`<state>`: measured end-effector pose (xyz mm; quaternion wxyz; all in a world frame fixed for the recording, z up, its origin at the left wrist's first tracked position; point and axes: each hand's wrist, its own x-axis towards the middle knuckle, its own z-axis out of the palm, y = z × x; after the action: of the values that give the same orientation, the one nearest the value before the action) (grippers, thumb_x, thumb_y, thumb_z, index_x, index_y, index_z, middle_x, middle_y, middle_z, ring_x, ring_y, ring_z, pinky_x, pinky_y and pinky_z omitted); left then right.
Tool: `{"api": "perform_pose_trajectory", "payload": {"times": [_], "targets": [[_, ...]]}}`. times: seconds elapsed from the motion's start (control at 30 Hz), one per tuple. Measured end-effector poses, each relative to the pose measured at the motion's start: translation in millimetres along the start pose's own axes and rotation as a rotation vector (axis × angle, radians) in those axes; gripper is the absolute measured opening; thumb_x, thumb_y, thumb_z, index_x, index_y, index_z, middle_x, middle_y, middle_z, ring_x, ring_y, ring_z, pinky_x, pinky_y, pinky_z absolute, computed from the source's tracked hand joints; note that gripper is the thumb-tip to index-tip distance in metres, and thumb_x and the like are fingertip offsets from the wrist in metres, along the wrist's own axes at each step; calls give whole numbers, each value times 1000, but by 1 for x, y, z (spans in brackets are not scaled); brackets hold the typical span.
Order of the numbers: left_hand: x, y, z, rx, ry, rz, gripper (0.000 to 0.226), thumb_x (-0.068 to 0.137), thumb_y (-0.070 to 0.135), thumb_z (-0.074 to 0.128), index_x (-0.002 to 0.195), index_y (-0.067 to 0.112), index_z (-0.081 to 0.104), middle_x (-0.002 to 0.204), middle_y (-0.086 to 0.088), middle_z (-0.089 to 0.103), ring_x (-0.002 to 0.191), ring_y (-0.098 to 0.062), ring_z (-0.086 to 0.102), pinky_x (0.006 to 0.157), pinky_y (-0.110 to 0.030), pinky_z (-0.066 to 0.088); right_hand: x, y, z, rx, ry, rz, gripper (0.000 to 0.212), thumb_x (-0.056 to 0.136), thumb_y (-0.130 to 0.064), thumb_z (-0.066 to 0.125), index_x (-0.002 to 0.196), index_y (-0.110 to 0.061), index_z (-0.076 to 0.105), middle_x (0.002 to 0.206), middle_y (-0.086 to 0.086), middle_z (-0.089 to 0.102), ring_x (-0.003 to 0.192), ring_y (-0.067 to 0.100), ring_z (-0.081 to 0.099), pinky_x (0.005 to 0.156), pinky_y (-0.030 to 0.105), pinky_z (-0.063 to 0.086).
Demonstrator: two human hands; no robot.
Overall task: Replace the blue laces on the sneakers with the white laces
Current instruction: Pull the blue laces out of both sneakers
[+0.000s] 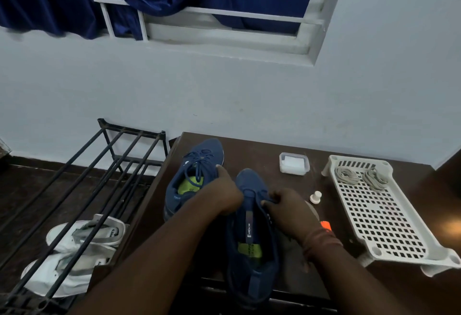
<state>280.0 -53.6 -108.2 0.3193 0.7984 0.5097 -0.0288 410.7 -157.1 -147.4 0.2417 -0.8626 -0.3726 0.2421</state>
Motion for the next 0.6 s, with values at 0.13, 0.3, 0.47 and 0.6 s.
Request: {"api": "perform_pose_trajectory", "payload": {"times": [0.13, 0.3, 0.47, 0.6], "targets": [[8, -4, 1, 95, -73, 55, 34, 97, 23, 52, 126, 6, 50, 123, -17, 61, 109, -32, 61, 79, -37, 46, 7, -2, 4, -81, 102, -53, 12, 91, -22, 61, 98, -12, 64, 98, 7, 68, 95, 26, 63, 69, 23, 34], [17, -11, 8, 201, -34, 118, 12, 89, 21, 59, 88, 9, 61, 104, -15, 69, 92, -30, 65, 68, -32, 45, 14, -1, 5, 19, 148, -140, 24, 90, -17, 57, 68, -6, 56, 75, 13, 61, 69, 26, 57, 53, 30, 34], [12, -8, 5, 250, -11, 120, 19, 94, 12, 53, 100, -3, 63, 107, -19, 66, 102, -34, 64, 71, -33, 43, 7, -28, -31, 582, 117, -107, 28, 93, -22, 43, 72, -10, 59, 63, 6, 53, 55, 19, 46, 53, 30, 36], [9, -6, 5, 234, 1, 113, 17, 94, 10, 53, 96, -5, 60, 108, -21, 65, 103, -35, 63, 76, -36, 48, -1, -39, -48, 1070, 129, -52, 37, 100, -28, 41, 65, -17, 47, 58, 6, 48, 41, 17, 34, 42, 23, 23]]}}
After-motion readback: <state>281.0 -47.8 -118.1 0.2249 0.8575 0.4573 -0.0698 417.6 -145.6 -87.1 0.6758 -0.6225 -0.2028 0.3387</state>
